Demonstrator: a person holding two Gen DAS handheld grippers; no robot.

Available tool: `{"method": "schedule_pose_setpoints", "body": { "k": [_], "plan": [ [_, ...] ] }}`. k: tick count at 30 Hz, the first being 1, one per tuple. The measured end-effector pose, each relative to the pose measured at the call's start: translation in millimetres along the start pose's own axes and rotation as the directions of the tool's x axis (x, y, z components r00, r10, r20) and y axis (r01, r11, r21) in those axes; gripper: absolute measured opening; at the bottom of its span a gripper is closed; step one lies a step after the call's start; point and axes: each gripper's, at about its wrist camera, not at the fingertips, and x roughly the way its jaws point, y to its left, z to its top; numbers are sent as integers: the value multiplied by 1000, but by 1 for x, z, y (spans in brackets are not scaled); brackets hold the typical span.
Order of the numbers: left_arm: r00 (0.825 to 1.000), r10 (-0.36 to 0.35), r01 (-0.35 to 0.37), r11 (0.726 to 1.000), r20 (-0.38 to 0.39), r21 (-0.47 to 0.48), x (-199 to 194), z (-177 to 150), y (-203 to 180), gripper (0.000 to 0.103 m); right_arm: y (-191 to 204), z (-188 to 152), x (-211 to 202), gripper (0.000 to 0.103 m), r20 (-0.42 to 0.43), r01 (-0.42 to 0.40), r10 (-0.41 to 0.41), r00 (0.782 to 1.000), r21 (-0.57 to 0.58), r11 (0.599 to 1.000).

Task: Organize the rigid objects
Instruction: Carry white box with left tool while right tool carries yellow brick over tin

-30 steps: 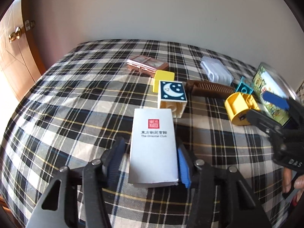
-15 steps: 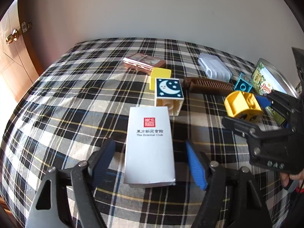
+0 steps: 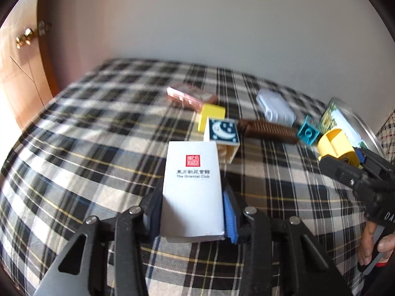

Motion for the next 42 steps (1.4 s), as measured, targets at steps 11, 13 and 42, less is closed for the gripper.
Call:
{"method": "schedule_pose_setpoints", "body": {
  "k": [11,13,42],
  "plan": [
    [966,88,-93,996,241,8,-25,14,-30,40,-10,1,-39,69,197,93,-101,975,46,995],
    [965,74,-87,995,253,40,-22,19,-42,40,-13,-1,-45,69,220,109,-118,968,53,993],
    [959,-66,13,981,275,192,-16,23,-161,40,-67,-22,-109,70,342,317,-350,872,150,936]
  ]
}}
